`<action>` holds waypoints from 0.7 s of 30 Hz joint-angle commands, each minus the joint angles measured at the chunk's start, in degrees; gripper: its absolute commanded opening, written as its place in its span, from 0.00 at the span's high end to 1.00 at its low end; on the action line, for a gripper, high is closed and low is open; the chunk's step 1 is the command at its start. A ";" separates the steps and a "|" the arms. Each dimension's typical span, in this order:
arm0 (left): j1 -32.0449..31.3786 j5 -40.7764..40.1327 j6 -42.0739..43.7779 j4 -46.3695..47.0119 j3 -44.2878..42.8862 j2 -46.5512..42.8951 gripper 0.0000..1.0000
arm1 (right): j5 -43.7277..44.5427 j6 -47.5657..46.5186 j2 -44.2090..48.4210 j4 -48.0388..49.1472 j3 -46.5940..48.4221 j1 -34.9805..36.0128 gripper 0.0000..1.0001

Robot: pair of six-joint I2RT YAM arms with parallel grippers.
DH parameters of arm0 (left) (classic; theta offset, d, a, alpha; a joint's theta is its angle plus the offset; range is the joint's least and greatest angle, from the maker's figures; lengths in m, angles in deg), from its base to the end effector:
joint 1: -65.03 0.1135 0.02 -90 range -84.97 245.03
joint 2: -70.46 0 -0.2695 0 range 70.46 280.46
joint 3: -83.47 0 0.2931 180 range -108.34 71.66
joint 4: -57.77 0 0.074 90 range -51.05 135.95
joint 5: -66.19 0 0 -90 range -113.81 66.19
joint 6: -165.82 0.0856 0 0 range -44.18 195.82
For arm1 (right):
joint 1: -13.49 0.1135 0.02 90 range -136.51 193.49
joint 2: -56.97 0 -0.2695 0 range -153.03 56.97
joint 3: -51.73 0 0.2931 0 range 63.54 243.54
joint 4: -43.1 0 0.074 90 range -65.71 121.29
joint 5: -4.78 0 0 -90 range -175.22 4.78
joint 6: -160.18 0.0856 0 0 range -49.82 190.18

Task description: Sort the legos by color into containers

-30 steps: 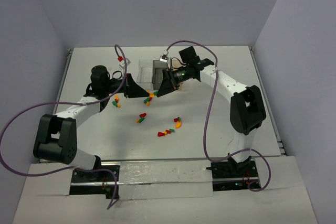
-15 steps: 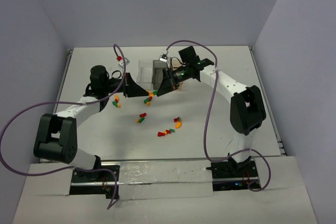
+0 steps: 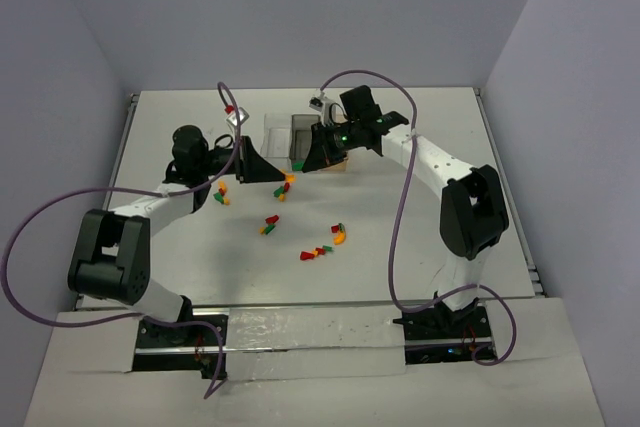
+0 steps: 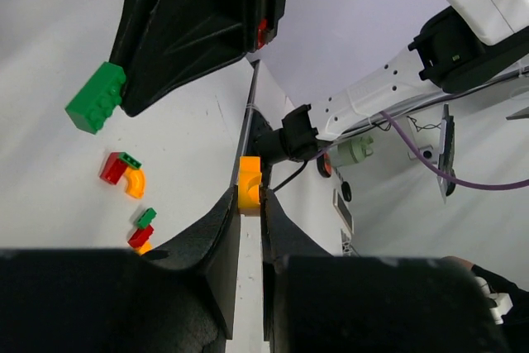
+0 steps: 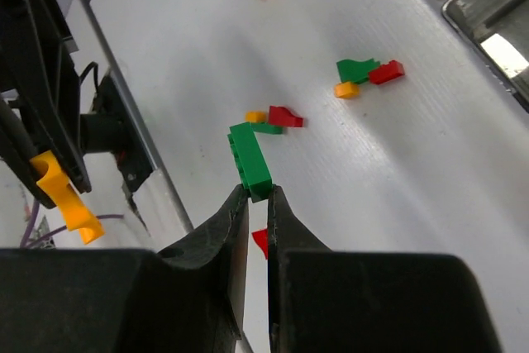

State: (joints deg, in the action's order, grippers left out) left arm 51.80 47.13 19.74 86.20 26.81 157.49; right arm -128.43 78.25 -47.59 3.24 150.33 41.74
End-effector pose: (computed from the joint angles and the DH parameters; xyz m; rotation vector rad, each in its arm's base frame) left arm 0.3327 -0.1613 0.2310 0.4448 1.9066 -1.8313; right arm 0.3901 0.2761 0.2461 -0.7920 2.2716 1.1943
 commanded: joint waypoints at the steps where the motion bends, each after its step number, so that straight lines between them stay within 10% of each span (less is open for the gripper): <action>1: 0.26 0.63 0.95 2.32 -0.20 -0.44 1.00 | 3.63 0.19 1.23 2.30 1.30 -0.12 1.00; 9: 0.66 -33.12 37.27 -38.57 -18.95 1.11 1.00 | 18.47 2.26 -5.50 -1.10 11.10 -0.65 1.00; 21: 0.31 -48.87 39.90 -39.24 -33.68 17.44 1.00 | 34.48 0.79 -20.02 -7.33 30.82 0.40 1.00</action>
State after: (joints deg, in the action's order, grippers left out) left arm 52.37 4.26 57.05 49.23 -2.17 170.15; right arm -99.70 80.15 -63.73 -1.03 176.35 41.64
